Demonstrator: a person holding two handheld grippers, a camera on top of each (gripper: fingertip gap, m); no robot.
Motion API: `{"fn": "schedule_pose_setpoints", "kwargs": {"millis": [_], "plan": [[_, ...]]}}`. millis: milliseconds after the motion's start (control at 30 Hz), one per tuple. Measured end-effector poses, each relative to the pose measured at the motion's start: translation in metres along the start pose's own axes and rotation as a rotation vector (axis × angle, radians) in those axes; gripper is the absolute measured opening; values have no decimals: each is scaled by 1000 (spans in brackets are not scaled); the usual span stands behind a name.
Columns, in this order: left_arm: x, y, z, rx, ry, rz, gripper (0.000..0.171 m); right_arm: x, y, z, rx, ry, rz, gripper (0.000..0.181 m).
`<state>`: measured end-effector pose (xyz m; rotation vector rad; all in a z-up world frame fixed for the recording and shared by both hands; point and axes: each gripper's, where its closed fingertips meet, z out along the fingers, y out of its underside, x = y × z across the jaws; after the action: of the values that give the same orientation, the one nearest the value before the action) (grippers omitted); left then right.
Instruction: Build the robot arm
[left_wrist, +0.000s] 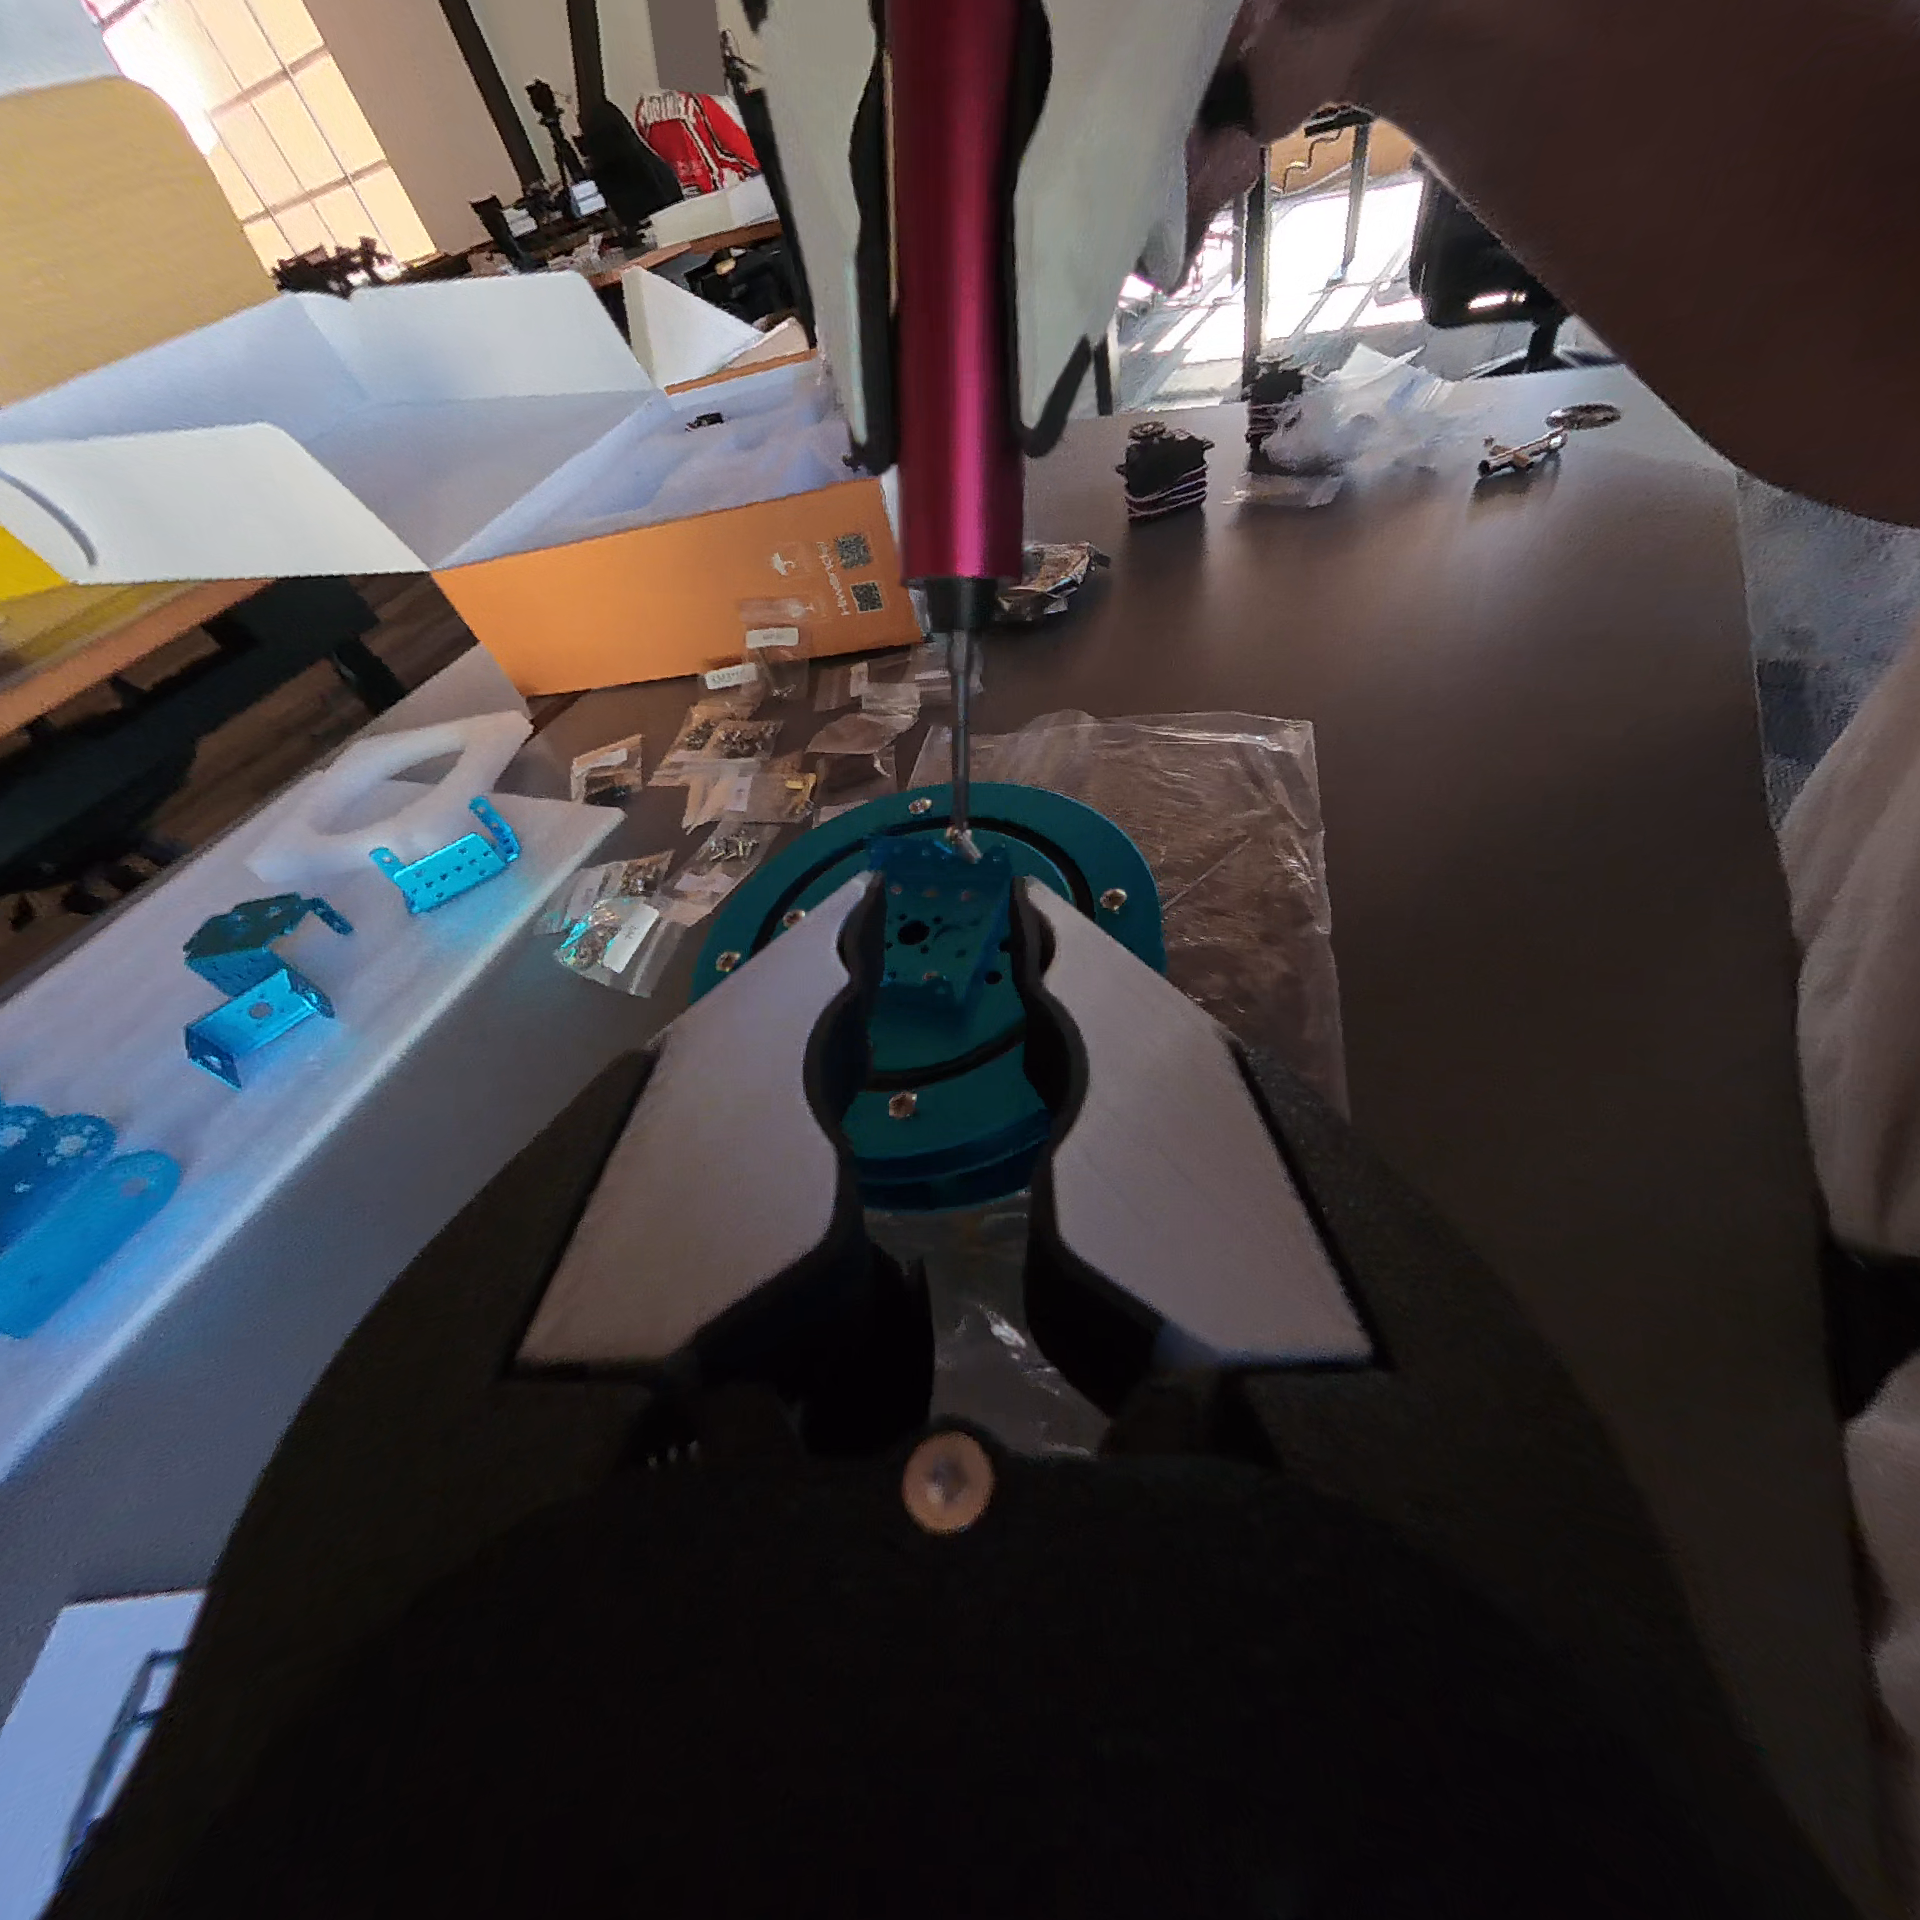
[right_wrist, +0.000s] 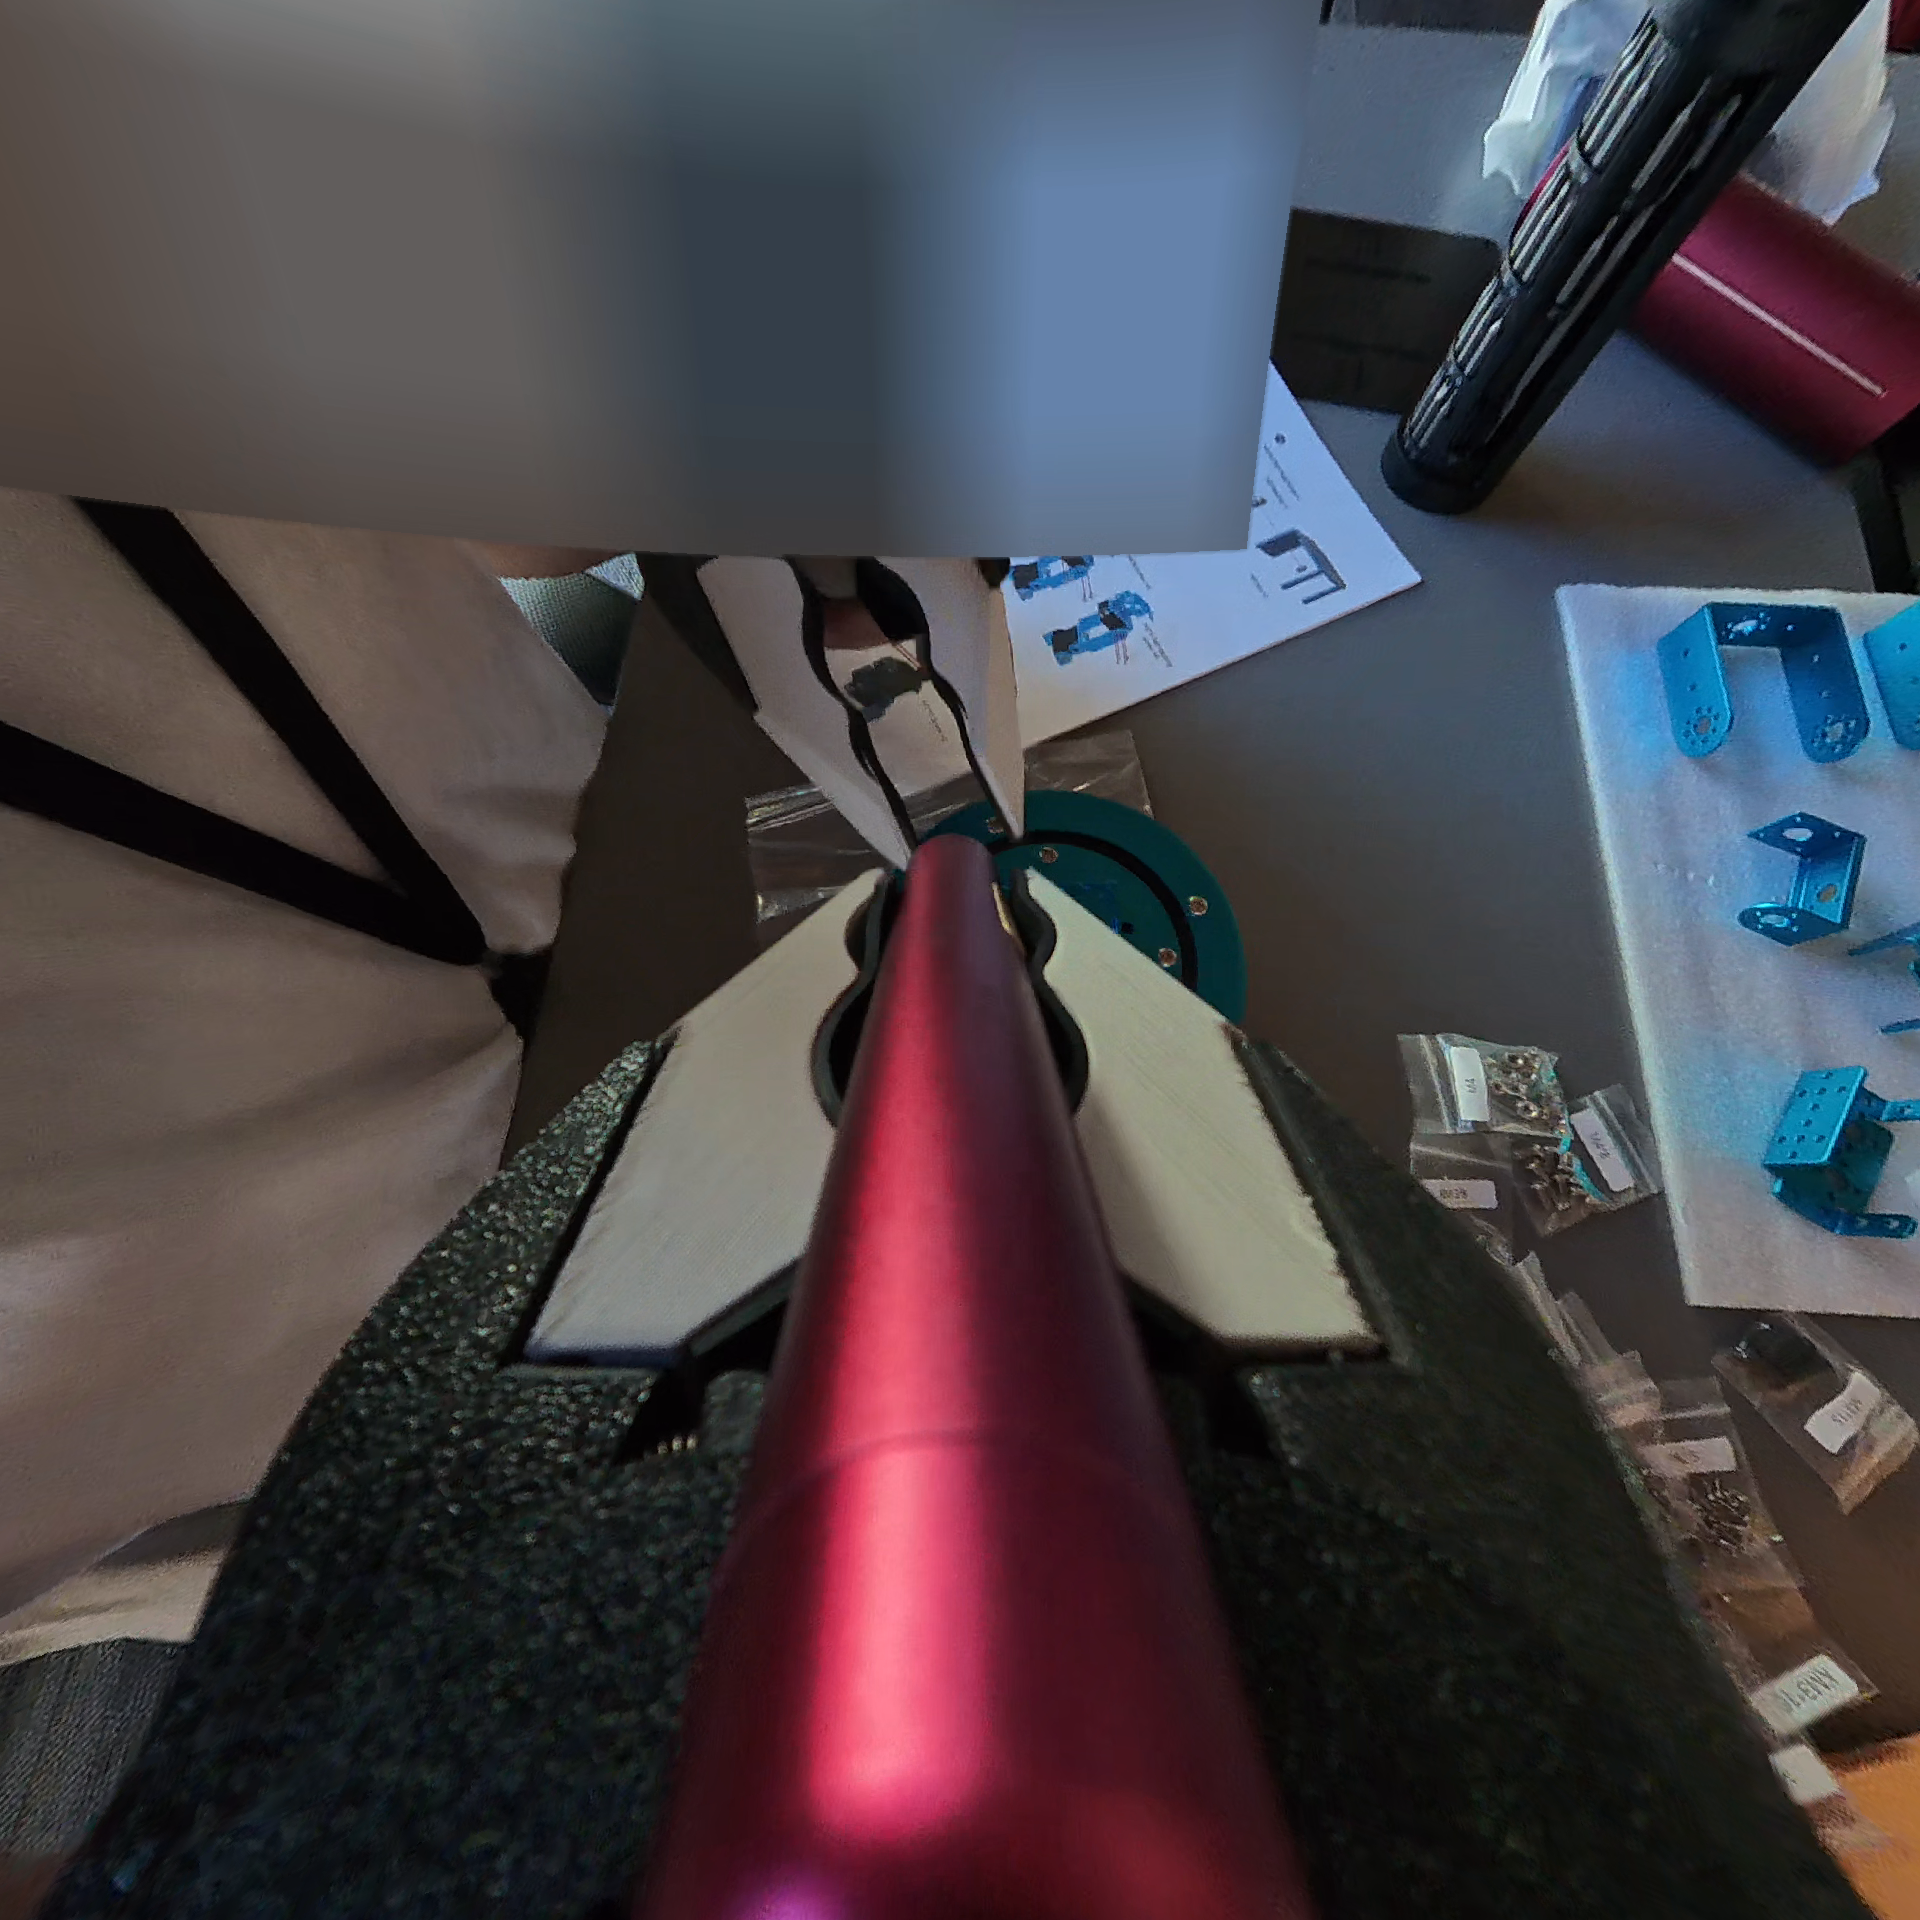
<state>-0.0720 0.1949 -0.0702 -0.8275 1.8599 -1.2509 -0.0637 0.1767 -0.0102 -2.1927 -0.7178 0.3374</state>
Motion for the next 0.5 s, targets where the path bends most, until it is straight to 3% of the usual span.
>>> {"fn": "schedule_pose_setpoints", "kwargs": {"millis": [200, 367, 500], "plan": [[16, -6, 8, 1, 17, 86, 17, -9, -3, -3, 31, 0, -12, 21], [13, -7, 8, 1, -9, 63, 0, -12, -2, -6, 40, 8, -17, 21], [13, -11, 6, 23, -13, 46, 0, -13, -2, -7, 52, 9, -16, 21]]}}
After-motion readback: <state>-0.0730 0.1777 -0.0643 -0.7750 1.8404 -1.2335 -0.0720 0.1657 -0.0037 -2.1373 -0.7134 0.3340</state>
